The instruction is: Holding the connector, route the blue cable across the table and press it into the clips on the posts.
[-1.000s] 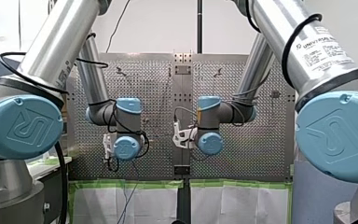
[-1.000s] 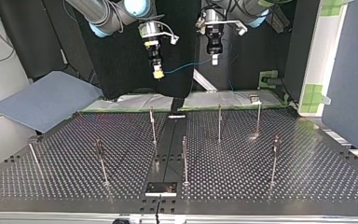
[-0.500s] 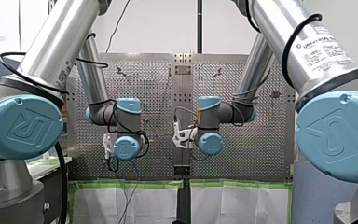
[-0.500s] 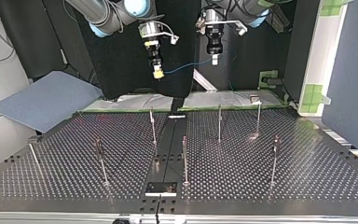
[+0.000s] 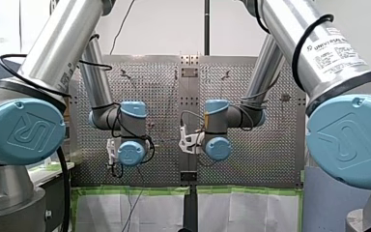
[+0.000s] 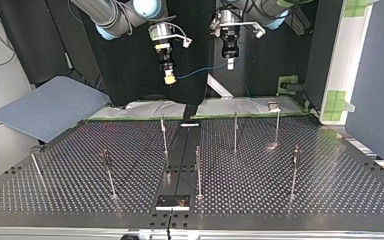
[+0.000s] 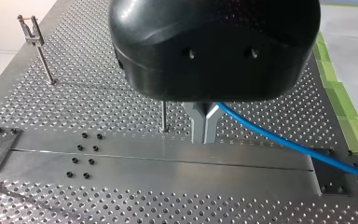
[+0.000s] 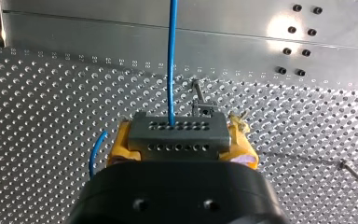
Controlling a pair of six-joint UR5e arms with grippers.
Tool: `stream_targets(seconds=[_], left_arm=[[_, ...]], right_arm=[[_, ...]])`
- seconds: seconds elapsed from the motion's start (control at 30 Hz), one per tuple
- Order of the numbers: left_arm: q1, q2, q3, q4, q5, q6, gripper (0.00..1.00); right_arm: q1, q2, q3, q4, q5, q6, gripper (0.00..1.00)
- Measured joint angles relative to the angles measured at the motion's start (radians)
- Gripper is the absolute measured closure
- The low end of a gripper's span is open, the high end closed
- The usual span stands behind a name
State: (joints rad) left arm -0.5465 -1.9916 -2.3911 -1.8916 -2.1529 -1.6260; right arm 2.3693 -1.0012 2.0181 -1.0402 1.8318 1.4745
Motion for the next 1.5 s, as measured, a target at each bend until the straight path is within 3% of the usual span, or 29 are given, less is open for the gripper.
stream_targets(seconds=[1.3, 1.5], left_arm=[[0.006, -0.028, 0.011, -0.022, 0.005, 0.005, 1.0], [0.006, -0.028, 0.011, -0.022, 0.005, 0.005, 1.0]], right_arm=[[0.0, 0.0, 0.0, 0.002, -0.001, 0.0, 1.0], [0.011, 0.036, -0.036, 0.037, 0.034, -0.022, 1.0]])
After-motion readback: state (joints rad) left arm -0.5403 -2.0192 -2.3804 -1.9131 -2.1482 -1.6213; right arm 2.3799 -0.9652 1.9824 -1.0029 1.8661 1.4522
